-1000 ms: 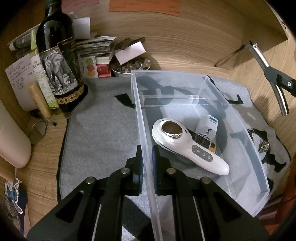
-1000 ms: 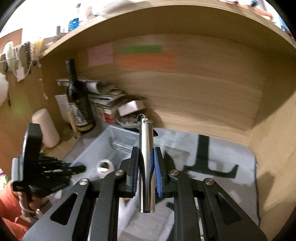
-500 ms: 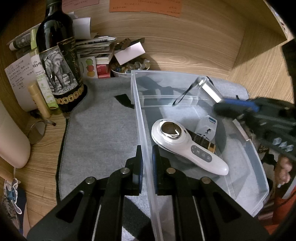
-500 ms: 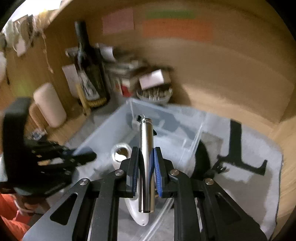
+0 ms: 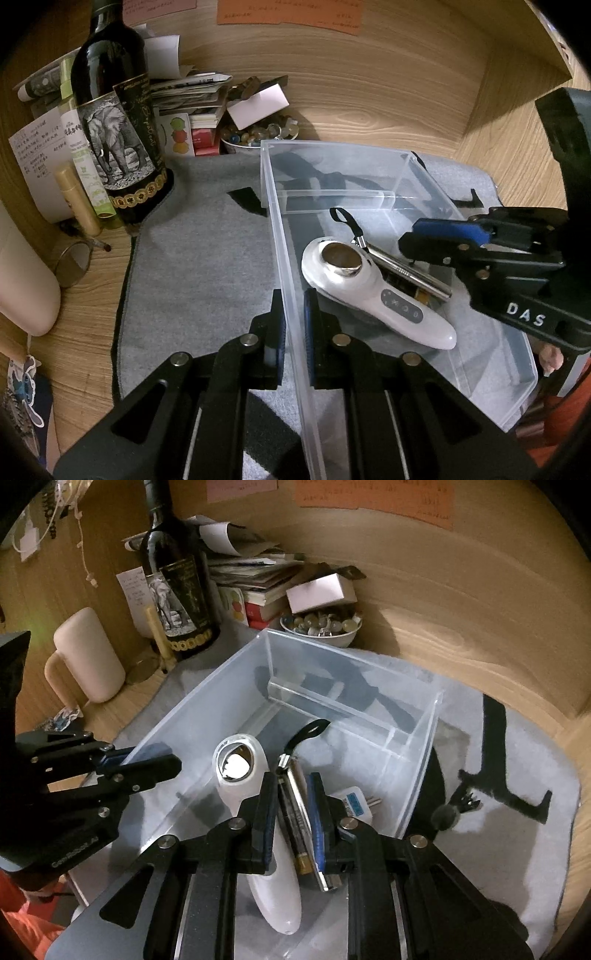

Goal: Organize rigid objects

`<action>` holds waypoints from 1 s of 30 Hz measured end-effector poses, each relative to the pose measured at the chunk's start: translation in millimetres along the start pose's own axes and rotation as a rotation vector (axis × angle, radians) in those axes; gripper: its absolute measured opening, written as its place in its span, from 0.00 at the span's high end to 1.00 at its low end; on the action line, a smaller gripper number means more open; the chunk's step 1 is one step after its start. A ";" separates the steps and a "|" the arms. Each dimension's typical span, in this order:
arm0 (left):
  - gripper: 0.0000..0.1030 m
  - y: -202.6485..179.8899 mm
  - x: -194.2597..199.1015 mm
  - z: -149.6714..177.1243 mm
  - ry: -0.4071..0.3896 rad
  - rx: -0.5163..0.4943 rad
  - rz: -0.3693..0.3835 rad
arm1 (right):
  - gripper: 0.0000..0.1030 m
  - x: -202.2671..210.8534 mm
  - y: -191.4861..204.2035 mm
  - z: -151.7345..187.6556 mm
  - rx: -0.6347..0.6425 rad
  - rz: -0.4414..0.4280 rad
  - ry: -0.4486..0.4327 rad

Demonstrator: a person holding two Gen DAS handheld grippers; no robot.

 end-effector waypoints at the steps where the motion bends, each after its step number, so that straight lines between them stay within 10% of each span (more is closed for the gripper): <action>1: 0.91 0.0 -0.1 0.0 0.000 0.000 0.000 | 0.81 2.6 -1.9 -0.3 -0.005 0.002 -0.006; 13: 0.91 -0.1 -0.1 0.0 0.000 0.000 0.000 | 0.29 57.5 -57.5 1.1 -0.118 0.127 -0.152; 30: 0.91 -1.2 -0.7 -0.9 0.003 -0.004 -0.002 | 0.29 -3.1 -134.1 22.0 -0.272 0.198 0.048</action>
Point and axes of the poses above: each gripper's, at about its wrist camera, not at the fingertips, and x roughly against the way its jaws point, y to its left, z to its underside, the point moved 4 cm from there along -x, roughly the way its jaws point, and after that the axes turned 3 degrees about z, right-handed, at the moved point
